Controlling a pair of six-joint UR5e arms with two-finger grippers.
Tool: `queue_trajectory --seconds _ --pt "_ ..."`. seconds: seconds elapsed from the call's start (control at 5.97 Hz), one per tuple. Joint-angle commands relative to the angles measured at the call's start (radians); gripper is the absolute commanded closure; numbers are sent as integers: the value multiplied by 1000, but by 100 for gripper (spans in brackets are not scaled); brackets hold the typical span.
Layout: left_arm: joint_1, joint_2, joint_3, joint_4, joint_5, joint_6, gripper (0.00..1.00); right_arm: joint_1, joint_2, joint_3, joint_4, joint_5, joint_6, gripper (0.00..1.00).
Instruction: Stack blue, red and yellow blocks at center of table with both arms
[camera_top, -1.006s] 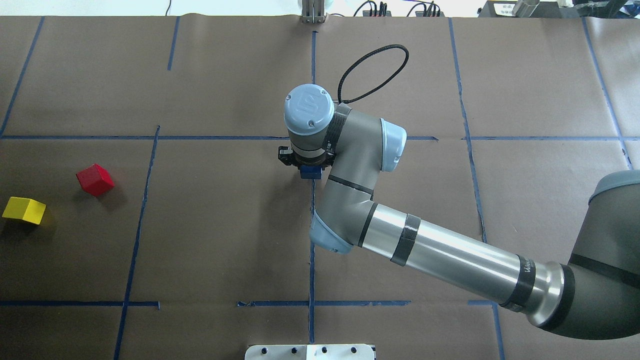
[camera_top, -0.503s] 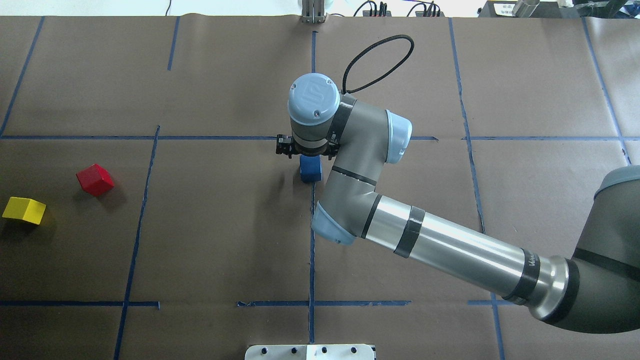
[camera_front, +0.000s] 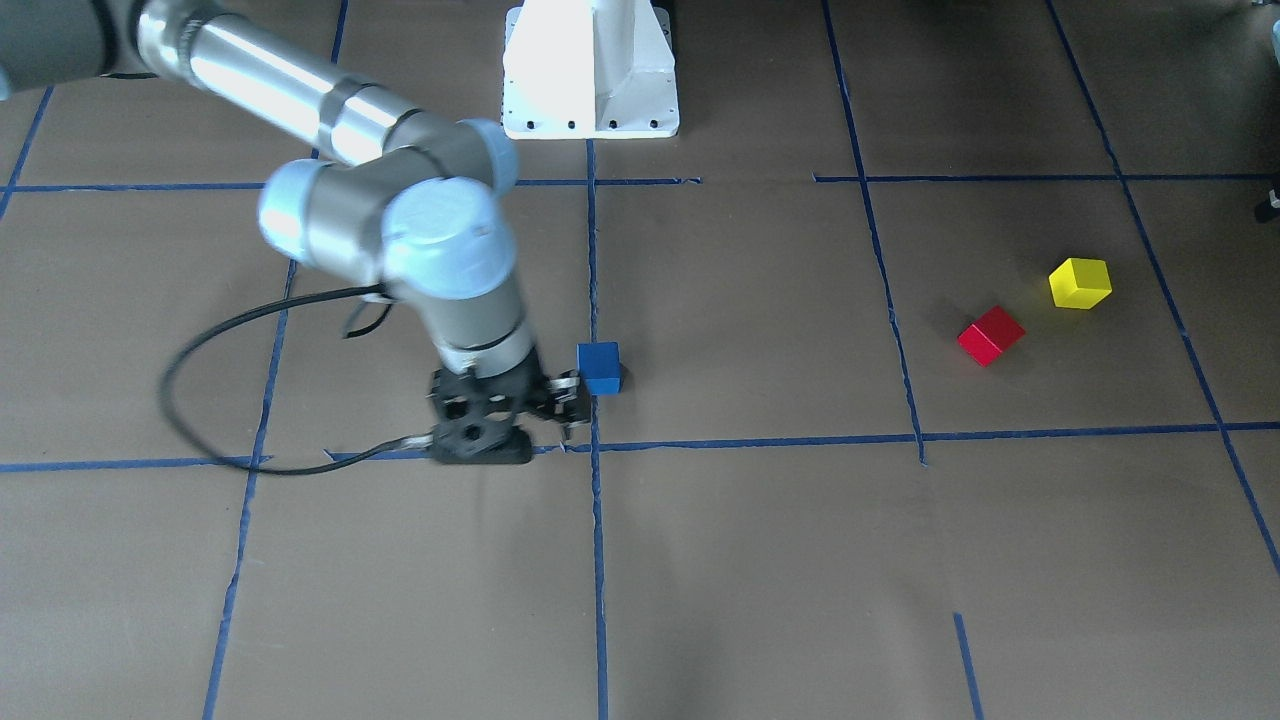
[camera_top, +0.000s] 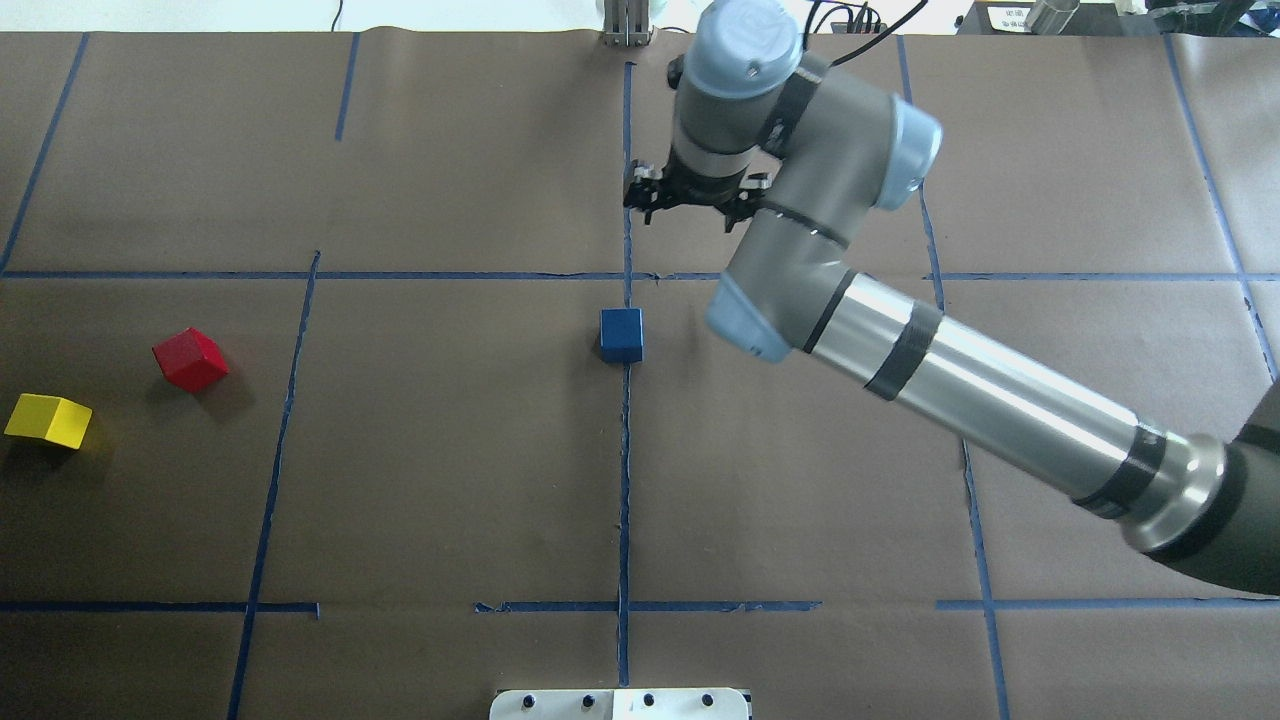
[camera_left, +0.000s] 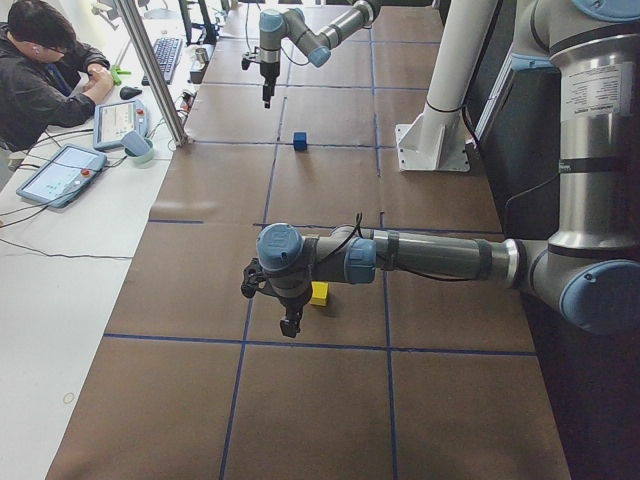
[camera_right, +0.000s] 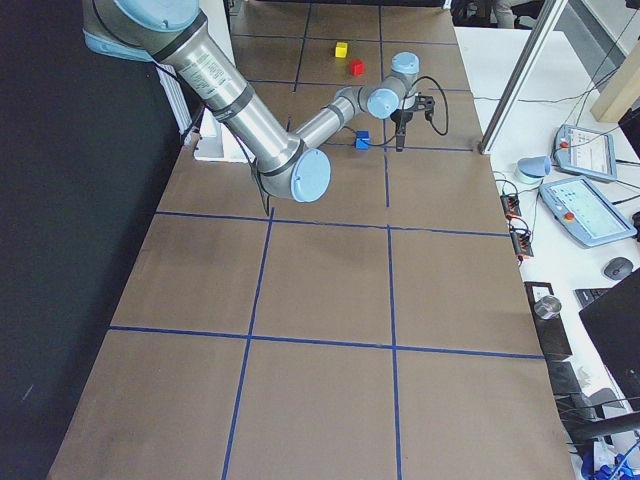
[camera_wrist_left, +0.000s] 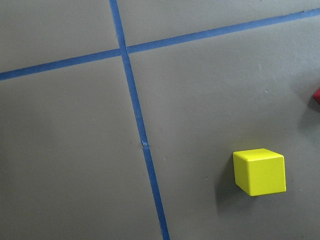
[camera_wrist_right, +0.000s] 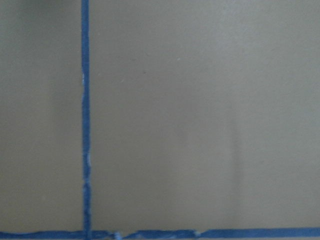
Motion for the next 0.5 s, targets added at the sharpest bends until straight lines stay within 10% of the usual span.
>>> queue_trajectory --seconds 0.0,0.34 --pt "3 -34 -10 -2 2 -8 0 218 -252 122 -1 144 -357 0" --pt "4 -105 -13 -2 7 -8 0 344 -539 231 11 169 -723 0"
